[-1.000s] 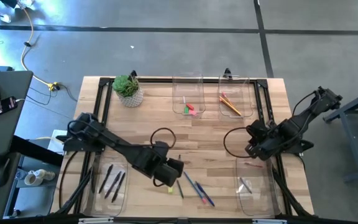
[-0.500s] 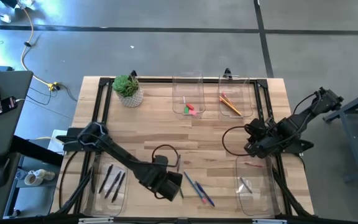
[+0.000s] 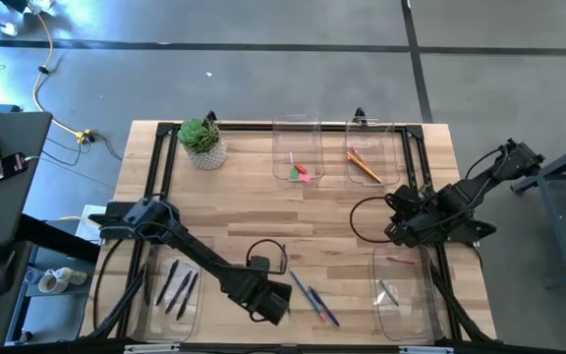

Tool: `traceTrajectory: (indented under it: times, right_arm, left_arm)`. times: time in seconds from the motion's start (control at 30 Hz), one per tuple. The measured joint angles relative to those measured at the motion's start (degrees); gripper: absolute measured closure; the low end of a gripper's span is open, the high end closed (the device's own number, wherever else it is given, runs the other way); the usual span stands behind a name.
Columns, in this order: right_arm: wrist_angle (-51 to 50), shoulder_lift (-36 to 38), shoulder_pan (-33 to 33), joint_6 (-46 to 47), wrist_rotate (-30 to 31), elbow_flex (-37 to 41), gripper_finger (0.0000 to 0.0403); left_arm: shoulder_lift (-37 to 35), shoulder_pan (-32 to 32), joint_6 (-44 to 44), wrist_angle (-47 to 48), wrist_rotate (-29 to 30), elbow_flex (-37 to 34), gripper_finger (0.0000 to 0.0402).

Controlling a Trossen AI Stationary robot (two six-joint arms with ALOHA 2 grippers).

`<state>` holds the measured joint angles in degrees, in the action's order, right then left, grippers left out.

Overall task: Sort crayons/erasers/pens/pencils in bins
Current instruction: Put the light green eraser into the top right transparent bin

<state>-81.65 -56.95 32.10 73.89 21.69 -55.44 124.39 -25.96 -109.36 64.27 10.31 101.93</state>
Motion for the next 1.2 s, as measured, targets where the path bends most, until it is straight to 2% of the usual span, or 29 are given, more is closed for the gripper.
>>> traceTrajectory:
  times: [0.7,1.2]
  right_arm:
    - [0.1,-0.1,0.0,0.0,0.2,0.0,0.0274]
    - [0.0,-0.1,0.0,-0.7,0.1,0.0,0.0274]
  left_arm:
    - [3.7,-0.1,-0.3,-6.2,-0.3,0.1,0.0202]
    - [7.0,0.1,1.9,-7.3,-4.5,0.2,0.0202]
